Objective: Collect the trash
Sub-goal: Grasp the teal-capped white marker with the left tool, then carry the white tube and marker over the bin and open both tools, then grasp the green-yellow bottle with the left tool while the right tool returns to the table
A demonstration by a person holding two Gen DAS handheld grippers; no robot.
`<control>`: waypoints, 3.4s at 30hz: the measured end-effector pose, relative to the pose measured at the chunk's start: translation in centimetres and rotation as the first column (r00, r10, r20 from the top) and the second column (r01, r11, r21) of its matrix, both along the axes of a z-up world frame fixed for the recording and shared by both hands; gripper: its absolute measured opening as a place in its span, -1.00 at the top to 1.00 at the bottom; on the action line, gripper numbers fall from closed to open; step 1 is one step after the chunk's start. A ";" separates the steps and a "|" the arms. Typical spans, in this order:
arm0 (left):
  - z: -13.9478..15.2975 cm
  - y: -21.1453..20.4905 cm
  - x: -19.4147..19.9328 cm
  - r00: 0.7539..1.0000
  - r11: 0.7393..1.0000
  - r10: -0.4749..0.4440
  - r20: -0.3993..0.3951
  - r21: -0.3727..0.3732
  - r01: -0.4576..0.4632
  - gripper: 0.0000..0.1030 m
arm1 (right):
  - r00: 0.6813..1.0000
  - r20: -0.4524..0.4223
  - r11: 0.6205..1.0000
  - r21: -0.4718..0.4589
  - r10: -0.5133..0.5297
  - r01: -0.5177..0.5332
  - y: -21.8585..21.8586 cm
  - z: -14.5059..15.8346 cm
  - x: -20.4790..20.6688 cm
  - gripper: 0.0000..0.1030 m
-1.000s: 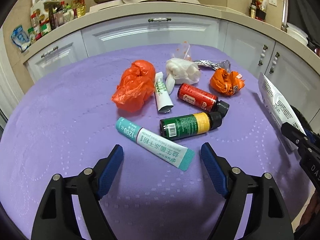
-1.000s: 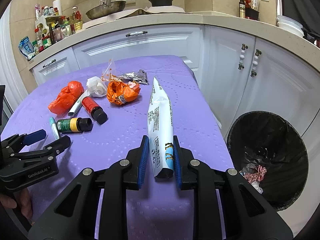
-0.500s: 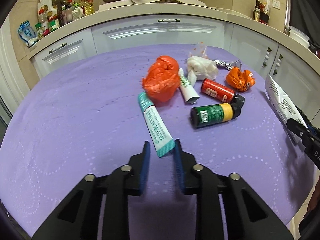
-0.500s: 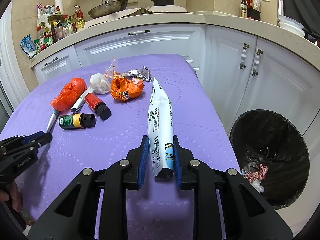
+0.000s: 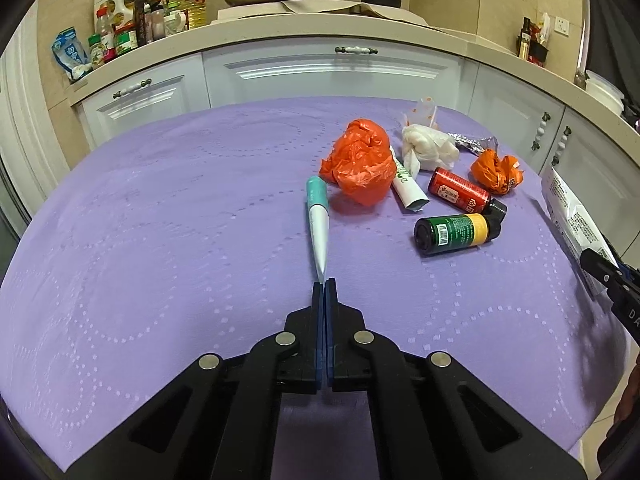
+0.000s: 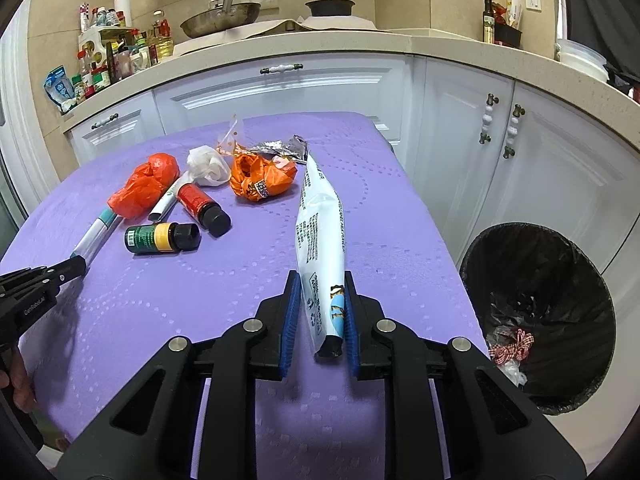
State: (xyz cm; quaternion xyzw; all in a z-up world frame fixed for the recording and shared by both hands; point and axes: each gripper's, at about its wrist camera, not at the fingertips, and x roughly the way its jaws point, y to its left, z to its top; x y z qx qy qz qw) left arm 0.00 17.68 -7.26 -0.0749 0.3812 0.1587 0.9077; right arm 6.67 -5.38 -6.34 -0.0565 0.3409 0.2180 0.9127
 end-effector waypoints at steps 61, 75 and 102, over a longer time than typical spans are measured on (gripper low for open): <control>0.2 -33.8 14.9 0.767 0.764 -0.641 -0.025 0.074 0.641 0.76 | 0.863 0.015 0.863 0.043 -0.505 0.504 -25.3 -1.8 5.1 0.46; 1.2 -31.4 13.9 0.796 0.793 -0.605 0.002 0.089 0.603 0.18 | 0.872 0.004 0.871 0.055 -0.489 0.488 -24.4 -1.7 4.8 0.43; 1.9 -8.4 5.5 0.970 0.967 -0.243 0.021 0.091 0.240 0.12 | 0.998 0.025 0.998 0.044 -0.056 0.055 -2.8 1.5 1.7 0.40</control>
